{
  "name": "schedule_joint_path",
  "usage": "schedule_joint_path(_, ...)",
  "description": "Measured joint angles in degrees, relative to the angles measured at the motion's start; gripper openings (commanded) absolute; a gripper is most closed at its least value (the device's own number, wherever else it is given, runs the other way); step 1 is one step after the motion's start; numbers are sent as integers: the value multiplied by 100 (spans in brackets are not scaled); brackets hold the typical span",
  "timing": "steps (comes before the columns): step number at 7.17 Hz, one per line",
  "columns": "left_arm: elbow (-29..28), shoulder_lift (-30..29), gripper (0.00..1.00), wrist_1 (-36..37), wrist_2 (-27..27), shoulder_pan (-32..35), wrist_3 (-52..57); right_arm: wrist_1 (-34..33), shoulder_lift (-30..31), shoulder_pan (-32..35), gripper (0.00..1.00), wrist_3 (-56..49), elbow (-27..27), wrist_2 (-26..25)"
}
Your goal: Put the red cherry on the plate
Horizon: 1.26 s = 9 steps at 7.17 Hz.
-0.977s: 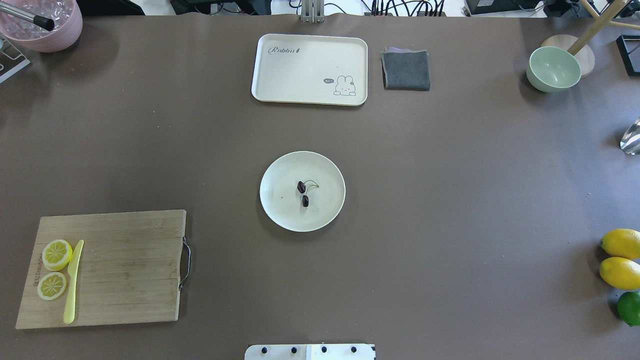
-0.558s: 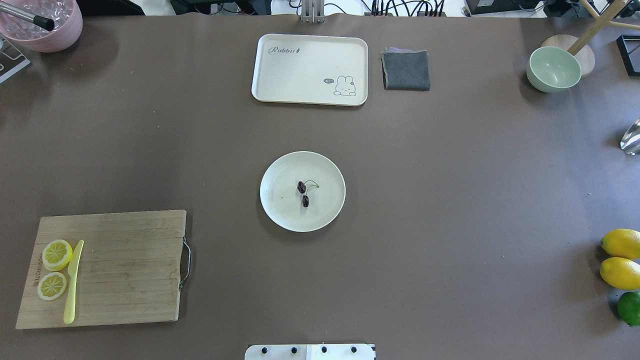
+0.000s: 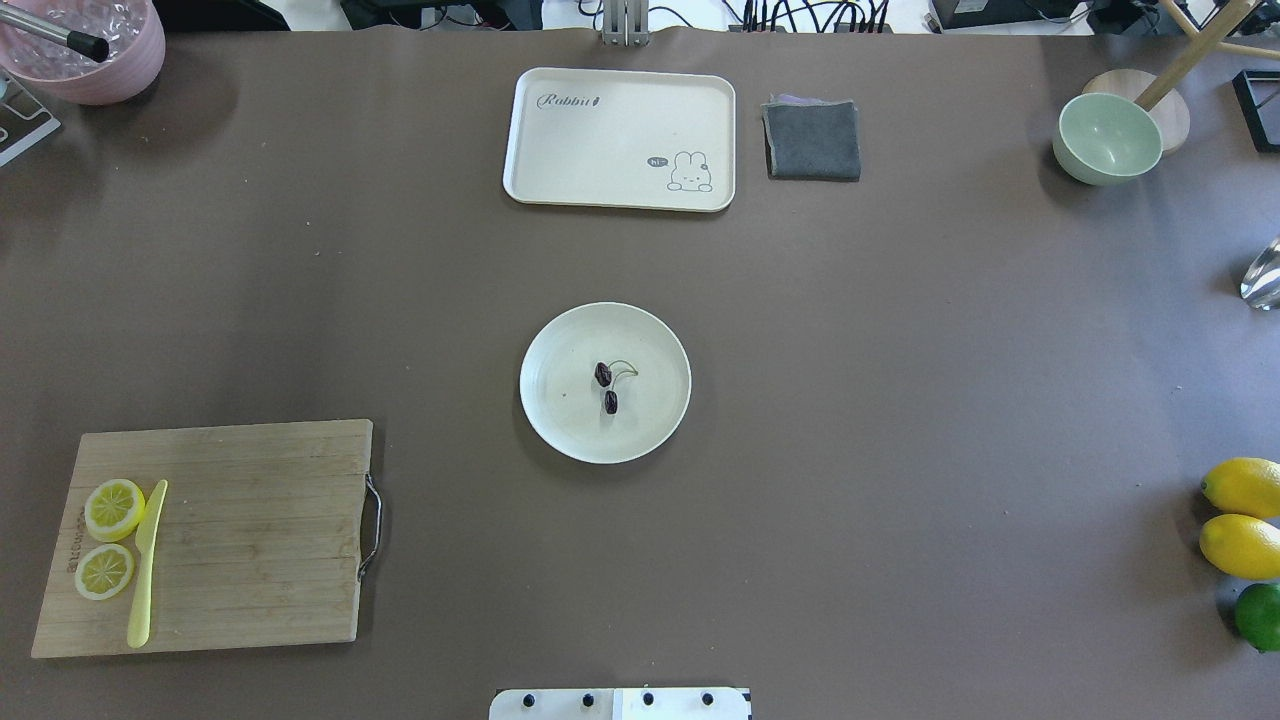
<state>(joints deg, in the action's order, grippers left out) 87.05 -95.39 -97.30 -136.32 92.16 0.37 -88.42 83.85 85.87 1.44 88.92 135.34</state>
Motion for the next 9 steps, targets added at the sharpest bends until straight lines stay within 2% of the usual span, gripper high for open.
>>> schedule_joint_path(9, -5, -14, 98, -9, 2, -5, -22, 0, 1, 98, 100, -45, -23, -10)
